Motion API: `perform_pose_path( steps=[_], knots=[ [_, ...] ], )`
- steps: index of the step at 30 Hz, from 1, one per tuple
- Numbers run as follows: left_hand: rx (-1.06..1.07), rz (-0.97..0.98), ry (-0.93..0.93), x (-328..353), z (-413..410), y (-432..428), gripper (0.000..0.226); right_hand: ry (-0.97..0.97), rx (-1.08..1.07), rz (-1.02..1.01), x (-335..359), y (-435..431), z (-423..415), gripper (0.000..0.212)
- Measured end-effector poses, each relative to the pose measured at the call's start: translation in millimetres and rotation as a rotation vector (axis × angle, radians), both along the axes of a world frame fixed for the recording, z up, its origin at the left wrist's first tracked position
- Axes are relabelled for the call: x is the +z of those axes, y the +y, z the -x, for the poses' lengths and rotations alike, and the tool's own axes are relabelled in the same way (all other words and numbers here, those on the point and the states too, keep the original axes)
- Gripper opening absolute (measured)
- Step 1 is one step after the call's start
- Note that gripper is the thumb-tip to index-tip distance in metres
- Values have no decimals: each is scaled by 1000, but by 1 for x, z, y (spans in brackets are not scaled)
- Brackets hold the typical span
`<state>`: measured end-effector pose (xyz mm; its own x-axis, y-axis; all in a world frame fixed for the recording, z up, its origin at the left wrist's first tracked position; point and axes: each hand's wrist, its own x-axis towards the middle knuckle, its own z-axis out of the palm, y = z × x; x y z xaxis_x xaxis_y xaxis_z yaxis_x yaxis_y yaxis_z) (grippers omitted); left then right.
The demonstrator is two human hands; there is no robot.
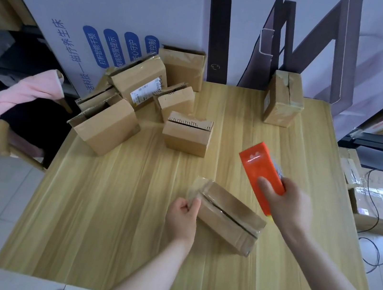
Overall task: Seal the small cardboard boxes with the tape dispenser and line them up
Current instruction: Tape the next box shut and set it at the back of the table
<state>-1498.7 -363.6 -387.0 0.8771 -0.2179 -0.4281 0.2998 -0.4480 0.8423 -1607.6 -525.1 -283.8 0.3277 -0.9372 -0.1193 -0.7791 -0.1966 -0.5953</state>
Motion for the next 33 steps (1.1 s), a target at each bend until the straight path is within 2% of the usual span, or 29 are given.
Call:
perform_pose_path(
  steps=[2,5,8,10,11,13,16,18,22,26,33],
  knots=[
    [-7,-33,25,3,3,2,43,-244,-81,-147,-1,5,-7,41],
    [-74,-104,11,9,-2,0,35,-338,-152,-270,-8,17,-13,37],
    [-242,-217,-316,15,-22,-11,49,-336,-117,-262,-9,22,-16,33],
    [-404,-225,-577,23,-37,-23,41,-312,-82,-248,-8,25,-17,34],
    [-479,-242,-647,26,-46,-30,38,-300,-68,-244,-8,27,-18,36],
    [-602,-353,-663,29,-61,-46,36,-272,-43,-232,-7,32,-19,37],
    [-753,-571,-544,28,-75,-60,30,-243,-28,-212,-11,38,-18,38],
    [-795,-583,-421,25,-80,-61,30,-264,-30,-208,-12,39,-17,40],
    [-798,-310,-292,13,-80,-55,35,-315,-63,-236,-13,37,-13,38],
    [-615,4,-57,-1,-67,-52,32,-463,-156,-337,-15,30,-2,25],
    [-414,148,346,-15,-62,-54,20,-539,-182,-372,-15,27,4,17]
  ],
)
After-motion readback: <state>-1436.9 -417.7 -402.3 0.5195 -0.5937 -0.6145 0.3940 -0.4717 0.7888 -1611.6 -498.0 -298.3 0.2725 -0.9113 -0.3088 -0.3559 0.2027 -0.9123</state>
